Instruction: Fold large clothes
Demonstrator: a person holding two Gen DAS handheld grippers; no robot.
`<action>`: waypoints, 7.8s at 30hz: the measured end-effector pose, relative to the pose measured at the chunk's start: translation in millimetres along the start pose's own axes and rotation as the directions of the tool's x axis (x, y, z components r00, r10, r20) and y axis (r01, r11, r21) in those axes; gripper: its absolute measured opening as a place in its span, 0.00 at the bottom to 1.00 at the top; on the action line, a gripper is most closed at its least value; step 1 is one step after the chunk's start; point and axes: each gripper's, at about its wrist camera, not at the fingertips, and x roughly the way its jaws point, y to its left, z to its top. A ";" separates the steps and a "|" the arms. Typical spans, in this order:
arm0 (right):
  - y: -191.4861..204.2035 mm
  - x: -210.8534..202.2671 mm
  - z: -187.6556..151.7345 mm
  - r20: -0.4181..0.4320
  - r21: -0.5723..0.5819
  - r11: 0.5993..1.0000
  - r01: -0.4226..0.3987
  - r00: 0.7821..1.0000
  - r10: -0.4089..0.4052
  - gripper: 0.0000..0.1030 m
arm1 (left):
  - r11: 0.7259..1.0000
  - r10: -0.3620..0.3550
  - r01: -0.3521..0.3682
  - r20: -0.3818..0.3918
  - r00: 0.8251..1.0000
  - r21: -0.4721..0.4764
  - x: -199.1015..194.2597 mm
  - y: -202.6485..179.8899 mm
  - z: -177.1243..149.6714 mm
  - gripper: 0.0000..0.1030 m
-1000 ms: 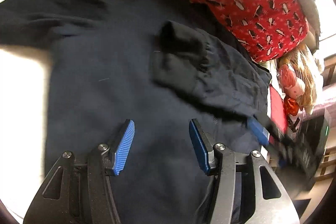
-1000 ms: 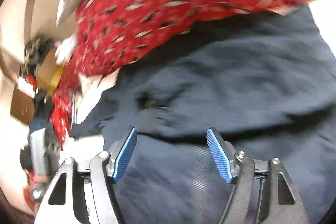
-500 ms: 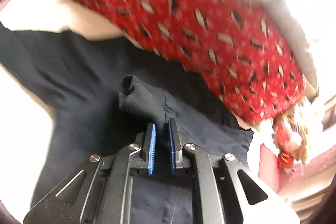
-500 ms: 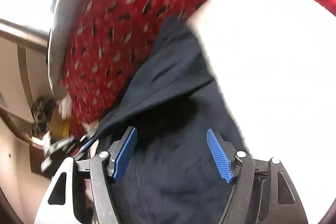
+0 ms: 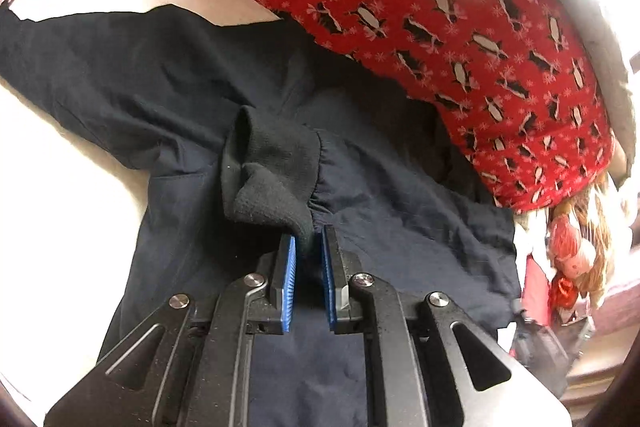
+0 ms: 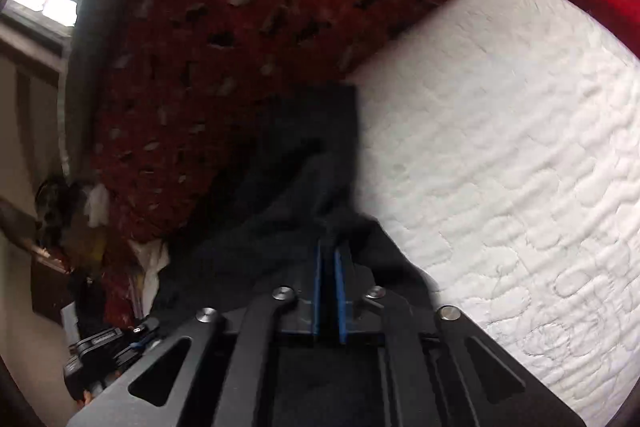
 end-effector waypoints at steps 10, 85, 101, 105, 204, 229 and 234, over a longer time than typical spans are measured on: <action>-10.2 -16.3 -6.0 0.045 -0.047 0.983 0.175 0.984 -0.173 0.13 | 0.996 -0.023 0.029 -0.070 0.997 0.088 4.0 2.1 -31.4 0.18; 153.3 154.4 -102.8 0.072 -0.514 0.815 0.268 0.960 -0.270 1.00 | 0.696 0.674 -0.694 -0.165 0.720 -0.187 -37.0 251.1 140.0 0.42; 153.5 154.5 -103.3 0.075 -0.513 0.815 0.269 0.960 -0.270 1.00 | 0.770 0.375 -0.322 -0.018 0.927 -0.551 -131.7 338.8 110.8 0.73; 153.3 154.4 -103.7 0.074 -0.510 0.818 0.266 0.961 -0.266 1.00 | 0.746 0.267 -0.228 -0.032 0.963 -0.626 -93.0 344.7 96.8 0.73; 224.3 97.0 -178.0 0.046 -0.895 0.425 0.137 0.975 -0.218 0.70 | 0.961 -0.183 0.159 -0.090 0.979 -0.225 -13.3 84.7 -49.4 0.41; -17.6 24.2 -30.9 -0.027 0.090 0.995 -0.030 0.999 0.032 0.09 | 0.968 -0.177 0.159 -0.082 0.981 -0.193 -19.7 55.8 -40.7 0.41; -28.7 9.4 -29.8 0.037 0.215 0.964 -0.157 0.988 0.153 0.55 | 0.961 -0.222 0.217 -0.012 0.975 -0.173 -31.1 42.6 -31.4 0.51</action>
